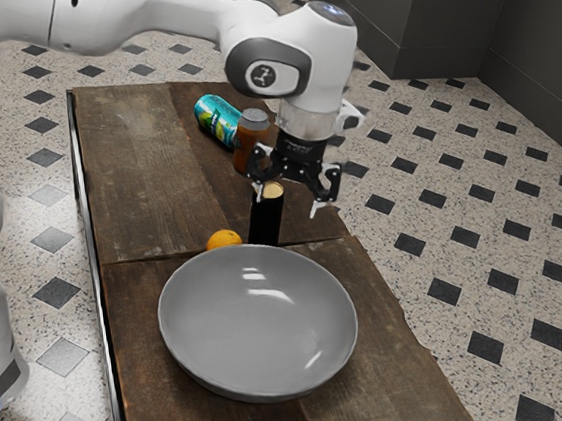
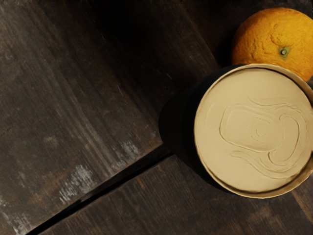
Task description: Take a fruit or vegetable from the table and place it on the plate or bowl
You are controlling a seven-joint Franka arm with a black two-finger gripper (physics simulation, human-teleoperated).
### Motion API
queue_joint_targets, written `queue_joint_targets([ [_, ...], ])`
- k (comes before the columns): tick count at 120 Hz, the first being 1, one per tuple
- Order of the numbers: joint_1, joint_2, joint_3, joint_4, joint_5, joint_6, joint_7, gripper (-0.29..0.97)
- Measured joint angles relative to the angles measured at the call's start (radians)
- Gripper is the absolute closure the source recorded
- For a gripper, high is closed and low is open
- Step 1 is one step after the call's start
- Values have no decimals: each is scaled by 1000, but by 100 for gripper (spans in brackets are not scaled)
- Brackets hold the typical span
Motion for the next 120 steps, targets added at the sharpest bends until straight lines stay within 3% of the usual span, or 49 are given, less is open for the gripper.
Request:
queue_joint_targets([
  [44,1,-158,19,-150,6,5,-81,0],
  [120,1,-105,41,-221,23,90,-28,0],
])
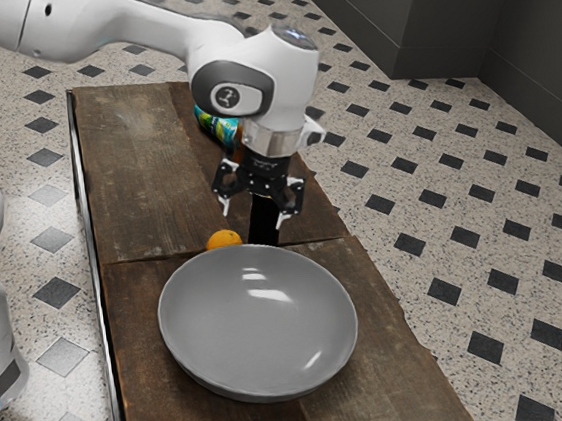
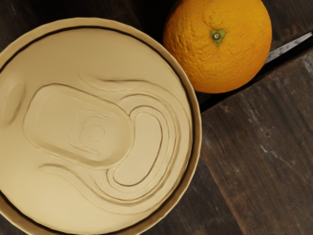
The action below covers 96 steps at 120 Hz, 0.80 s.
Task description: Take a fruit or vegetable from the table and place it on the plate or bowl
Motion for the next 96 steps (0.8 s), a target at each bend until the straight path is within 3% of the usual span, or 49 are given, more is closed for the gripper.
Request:
queue_joint_targets([
  [96,0,-46,31,-102,0,5,40,0],
])
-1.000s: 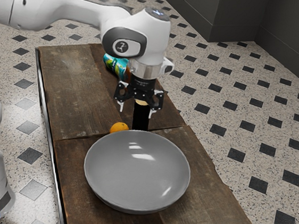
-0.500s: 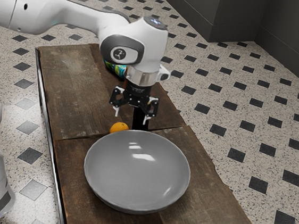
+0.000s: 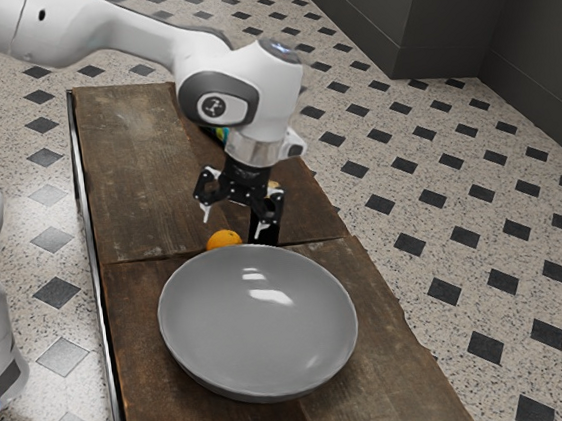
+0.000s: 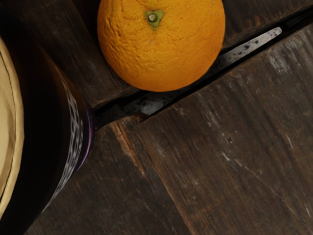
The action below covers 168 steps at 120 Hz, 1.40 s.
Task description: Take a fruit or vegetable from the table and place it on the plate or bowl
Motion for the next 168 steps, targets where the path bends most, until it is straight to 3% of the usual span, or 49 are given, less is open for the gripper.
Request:
queue_joint_targets([
  [69,0,-10,6,-87,8,139,2,0],
  [134,0,-7,37,-134,-1,183,-6,0],
  [142,-1,-7,37,-137,-1,188,-6,6],
  [156,-2,-7,36,-138,0,194,-6,28],
  [168,-2,-9,34,-138,5,194,-6,36],
])
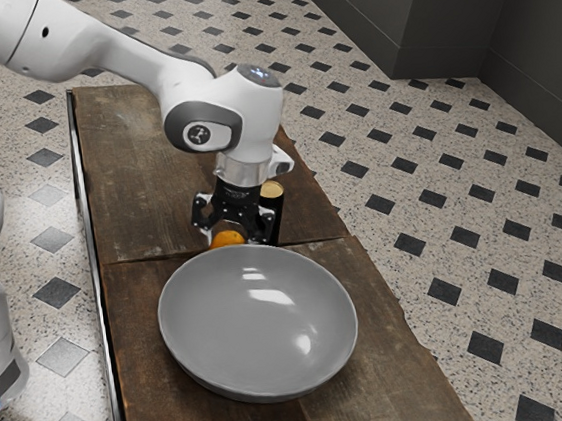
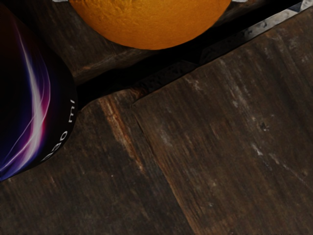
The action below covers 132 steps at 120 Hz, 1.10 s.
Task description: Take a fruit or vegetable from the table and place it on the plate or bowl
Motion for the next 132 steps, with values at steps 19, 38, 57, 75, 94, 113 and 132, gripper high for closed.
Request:
queue_joint_targets([
  [19,-2,-1,-5,0,6,-5,-1,40],
  [38,-7,-3,-15,3,8,-11,-3,46],
  [57,-7,-18,-20,10,10,-27,-5,53],
  [75,-6,-36,-21,15,11,-45,-6,55],
  [94,-6,-52,-22,26,12,-57,-6,53],
  [113,-6,-78,-27,38,14,-79,-5,51],
  [132,-6,-89,-48,55,18,-110,-6,55],
])
